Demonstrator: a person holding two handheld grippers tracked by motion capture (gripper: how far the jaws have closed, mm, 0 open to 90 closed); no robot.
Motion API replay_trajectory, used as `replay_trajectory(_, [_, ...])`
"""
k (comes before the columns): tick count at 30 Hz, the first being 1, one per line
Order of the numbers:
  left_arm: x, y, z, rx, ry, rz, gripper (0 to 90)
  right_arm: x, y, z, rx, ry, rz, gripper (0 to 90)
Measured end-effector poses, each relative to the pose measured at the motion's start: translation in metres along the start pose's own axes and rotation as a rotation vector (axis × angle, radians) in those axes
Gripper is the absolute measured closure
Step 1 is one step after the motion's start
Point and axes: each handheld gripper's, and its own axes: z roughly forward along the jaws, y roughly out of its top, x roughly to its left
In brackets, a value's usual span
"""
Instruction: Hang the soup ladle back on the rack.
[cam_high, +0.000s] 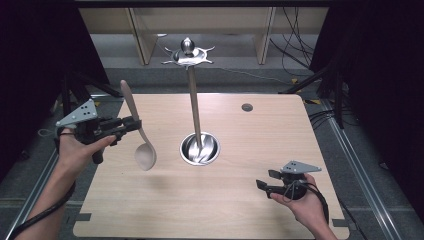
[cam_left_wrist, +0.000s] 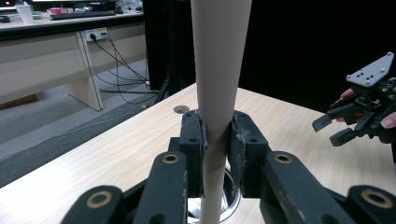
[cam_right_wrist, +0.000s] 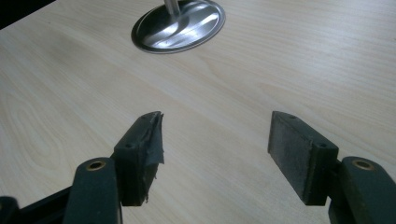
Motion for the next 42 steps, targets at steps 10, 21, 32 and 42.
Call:
replay_trajectory(10, [0.007,0.012,0.007,0.008,-0.035,-0.008,75.7,-0.002,0.000,0.001,-0.014,-0.006,-0.032,35.9])
replay_trajectory(21, [0.008,0.022,0.019,0.009,-0.082,-0.039,75.7,-0.003,0.000,0.001,-0.016,-0.003,-0.034,35.9])
replay_trajectory(32, [0.015,0.031,0.028,0.018,-0.092,-0.015,75.7,-0.002,0.000,0.001,-0.013,0.002,-0.025,35.9])
replay_trajectory(42, [0.020,0.034,0.037,0.023,-0.125,-0.038,75.7,-0.003,0.000,0.000,-0.006,-0.012,-0.039,35.9])
